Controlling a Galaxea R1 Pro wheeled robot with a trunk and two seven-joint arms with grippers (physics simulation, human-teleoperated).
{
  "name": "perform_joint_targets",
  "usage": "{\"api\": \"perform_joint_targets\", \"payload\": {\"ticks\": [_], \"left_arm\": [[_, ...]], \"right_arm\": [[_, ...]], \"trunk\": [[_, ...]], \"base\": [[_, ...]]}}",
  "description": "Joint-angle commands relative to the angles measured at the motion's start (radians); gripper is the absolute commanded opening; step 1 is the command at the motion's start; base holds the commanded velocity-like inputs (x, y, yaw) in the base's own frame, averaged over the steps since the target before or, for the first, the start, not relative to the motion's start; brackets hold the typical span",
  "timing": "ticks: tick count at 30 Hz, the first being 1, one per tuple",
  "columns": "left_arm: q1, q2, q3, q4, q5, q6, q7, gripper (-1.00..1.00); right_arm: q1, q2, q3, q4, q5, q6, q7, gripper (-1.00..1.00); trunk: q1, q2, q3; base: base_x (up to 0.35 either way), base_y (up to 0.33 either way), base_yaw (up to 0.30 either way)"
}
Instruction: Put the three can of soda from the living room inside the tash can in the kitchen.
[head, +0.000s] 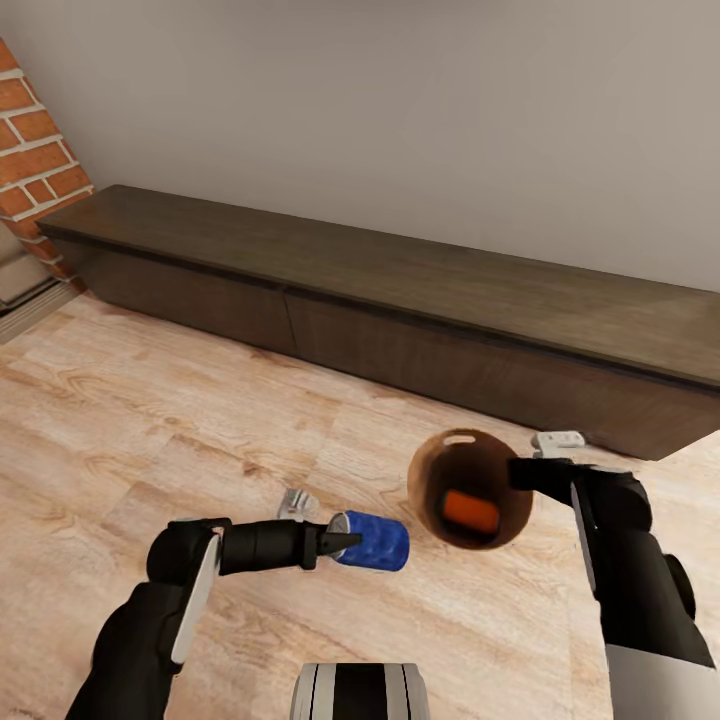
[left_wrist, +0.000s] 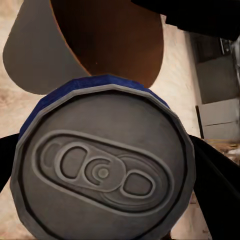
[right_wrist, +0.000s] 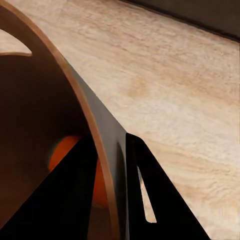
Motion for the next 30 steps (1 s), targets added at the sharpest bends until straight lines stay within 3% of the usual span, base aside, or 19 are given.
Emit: {"api": "perform_joint_targets", "payload": {"ticks": [1, 5, 8, 14, 16, 19, 26, 30], "left_arm": [[-0.008, -0.001, 0.0, -0.002, 0.027, 0.004, -0.001, -1.0], [-0.032, 0.003, 0.0, -0.006, 0.167, 0.01, -0.001, -1.0], [-0.064, 0.002, 0.0, -0.006, 0.234, 0.01, 0.0, -1.0], [-0.106, -0.018, 0.002, -0.004, 0.247, 0.01, 0.025, -1.0], [-0.135, -0.065, 0.002, 0.0, 0.247, 0.009, 0.107, -1.0], [-0.164, -0.09, 0.001, 0.007, 0.256, 0.006, 0.216, -1.0], [-0.179, -0.108, -0.005, 0.019, 0.259, 0.0, 0.282, -1.0], [-0.187, -0.108, -0.044, 0.046, 0.262, -0.001, 0.412, -1.0]], "right_arm": [[0.0, 0.015, 0.017, -0.009, -0.047, 0.006, -0.025, -1.0], [0.0, 0.028, 0.032, -0.009, -0.048, 0.009, -0.049, -1.0], [0.0, 0.03, 0.036, -0.009, -0.048, 0.011, -0.052, -1.0], [0.0, 0.032, 0.038, -0.009, -0.048, 0.02, -0.022, -1.0], [0.0, 0.032, 0.038, -0.009, -0.048, 0.023, -0.012, -1.0], [0.0, 0.031, 0.038, -0.009, -0.048, 0.023, -0.009, -1.0], [0.0, 0.033, 0.039, -0.009, -0.049, 0.023, -0.006, -1.0], [0.0, 0.034, 0.046, -0.009, -0.049, 0.025, 0.032, -1.0]], "trunk": [[0.0, 0.0, 0.0], [0.0, 0.0, 0.0], [0.0, 0.0, 0.0], [0.0, 0.0, 0.0], [0.0, 0.0, 0.0], [0.0, 0.0, 0.0], [0.0, 0.0, 0.0], [0.0, 0.0, 0.0]], "base": [[0.0, 0.0, 0.0], [0.0, 0.0, 0.0], [0.0, 0.0, 0.0], [0.0, 0.0, 0.0], [0.0, 0.0, 0.0], [0.0, 0.0, 0.0], [0.0, 0.0, 0.0], [0.0, 0.0, 0.0]]}}
